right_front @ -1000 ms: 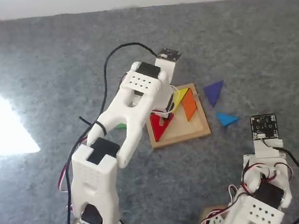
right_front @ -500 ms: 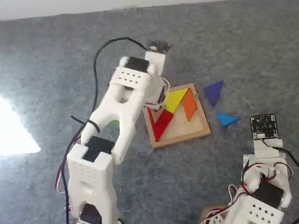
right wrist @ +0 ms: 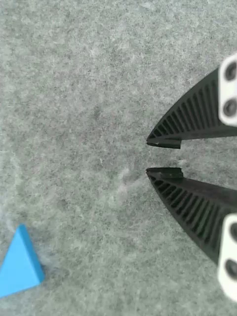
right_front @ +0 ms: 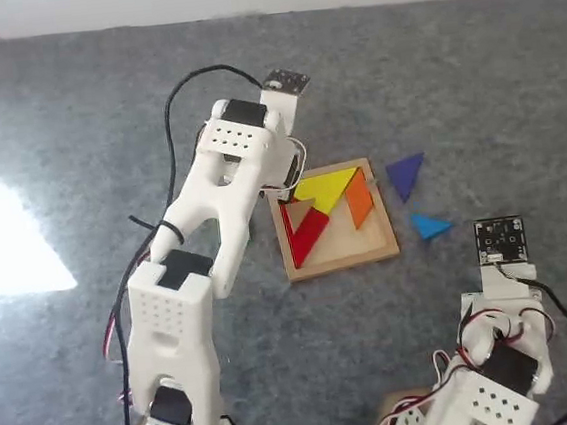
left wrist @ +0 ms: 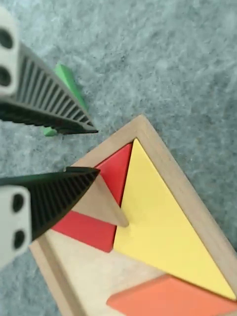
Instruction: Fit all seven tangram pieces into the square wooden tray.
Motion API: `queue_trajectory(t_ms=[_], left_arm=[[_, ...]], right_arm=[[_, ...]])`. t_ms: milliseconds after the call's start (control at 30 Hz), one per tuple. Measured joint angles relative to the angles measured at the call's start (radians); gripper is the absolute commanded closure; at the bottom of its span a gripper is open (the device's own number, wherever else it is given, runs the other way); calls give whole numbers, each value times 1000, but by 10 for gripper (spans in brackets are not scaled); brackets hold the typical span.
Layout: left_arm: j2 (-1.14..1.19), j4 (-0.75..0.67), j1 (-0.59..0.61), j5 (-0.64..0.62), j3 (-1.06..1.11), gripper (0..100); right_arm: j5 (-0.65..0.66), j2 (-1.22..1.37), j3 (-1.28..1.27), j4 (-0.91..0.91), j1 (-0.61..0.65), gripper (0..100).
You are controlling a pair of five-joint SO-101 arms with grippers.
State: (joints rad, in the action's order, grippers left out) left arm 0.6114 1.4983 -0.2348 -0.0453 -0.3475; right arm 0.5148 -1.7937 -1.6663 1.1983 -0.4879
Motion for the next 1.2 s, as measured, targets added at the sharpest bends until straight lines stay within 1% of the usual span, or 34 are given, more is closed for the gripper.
queue_trajectory(t_ms=[200,667,767,933,1000,1100,1200], left_arm=[[18,0,-2,0,0,899],[18,2,-120,-21,15,899],[18,2,-124,-38,15,899],[18,77,-86,-48,6,900],[18,115,-91,-49,3,900],[6,124,-92,-49,3,900],[-63,126,-107,-54,3,900]], right_arm=[[0,0,0,0,0,905],[0,0,0,0,0,905],[0,0,0,0,0,905],[0,0,0,0,0,905],[0,0,0,0,0,905],[0,0,0,0,0,905],[0,0,0,0,0,905]])
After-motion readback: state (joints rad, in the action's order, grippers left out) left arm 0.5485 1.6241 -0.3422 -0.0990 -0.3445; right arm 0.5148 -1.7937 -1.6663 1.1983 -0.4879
